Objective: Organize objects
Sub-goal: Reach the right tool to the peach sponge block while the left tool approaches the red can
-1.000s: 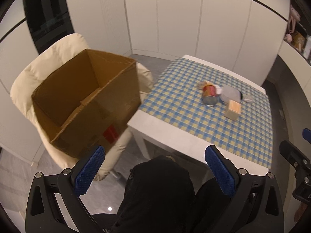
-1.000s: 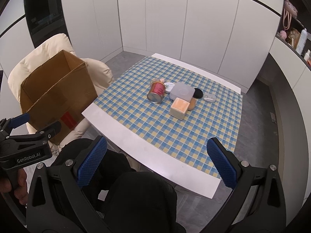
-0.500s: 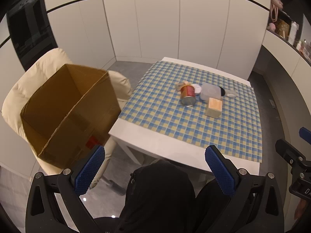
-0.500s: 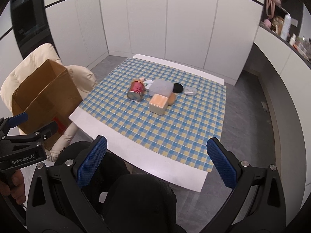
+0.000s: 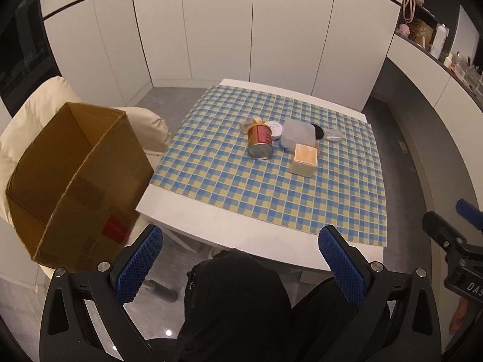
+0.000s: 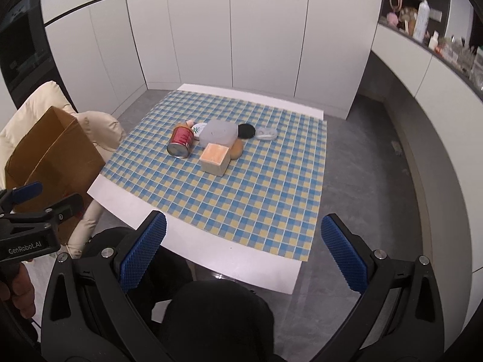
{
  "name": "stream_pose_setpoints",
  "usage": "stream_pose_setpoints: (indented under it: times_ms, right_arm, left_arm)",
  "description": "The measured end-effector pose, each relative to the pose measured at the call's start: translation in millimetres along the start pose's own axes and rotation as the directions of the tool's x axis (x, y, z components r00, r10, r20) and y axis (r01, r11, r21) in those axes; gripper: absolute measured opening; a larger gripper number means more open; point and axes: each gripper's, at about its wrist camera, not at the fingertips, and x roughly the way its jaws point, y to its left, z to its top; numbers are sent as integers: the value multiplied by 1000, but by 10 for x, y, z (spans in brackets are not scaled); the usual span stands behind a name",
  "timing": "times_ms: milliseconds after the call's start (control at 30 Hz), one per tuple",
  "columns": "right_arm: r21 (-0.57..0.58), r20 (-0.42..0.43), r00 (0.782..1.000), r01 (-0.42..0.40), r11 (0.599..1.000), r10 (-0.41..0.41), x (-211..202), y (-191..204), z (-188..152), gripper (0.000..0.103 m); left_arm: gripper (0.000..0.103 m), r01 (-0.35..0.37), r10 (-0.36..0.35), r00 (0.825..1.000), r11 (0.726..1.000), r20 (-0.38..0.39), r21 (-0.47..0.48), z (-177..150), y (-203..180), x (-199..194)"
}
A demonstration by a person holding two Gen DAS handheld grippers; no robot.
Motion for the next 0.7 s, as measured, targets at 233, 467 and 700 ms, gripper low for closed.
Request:
stream_pose_setpoints:
  times_ms: [233, 467, 700]
  right_arm:
    - [24, -52, 999, -13, 1000, 14, 302, 12, 120, 103]
    - [40, -78, 997, -13, 999, 16, 688, 35, 360, 101]
    - [23, -127, 991, -39, 999, 42, 1165, 121, 559, 95]
  left_arm:
    - [102, 2, -1, 1000, 999, -17, 43, 146, -70, 215]
    - [101, -17, 18, 999, 1000, -29, 22, 440, 10, 511]
    - [98, -32, 33, 997, 999, -69, 15, 686, 48, 923]
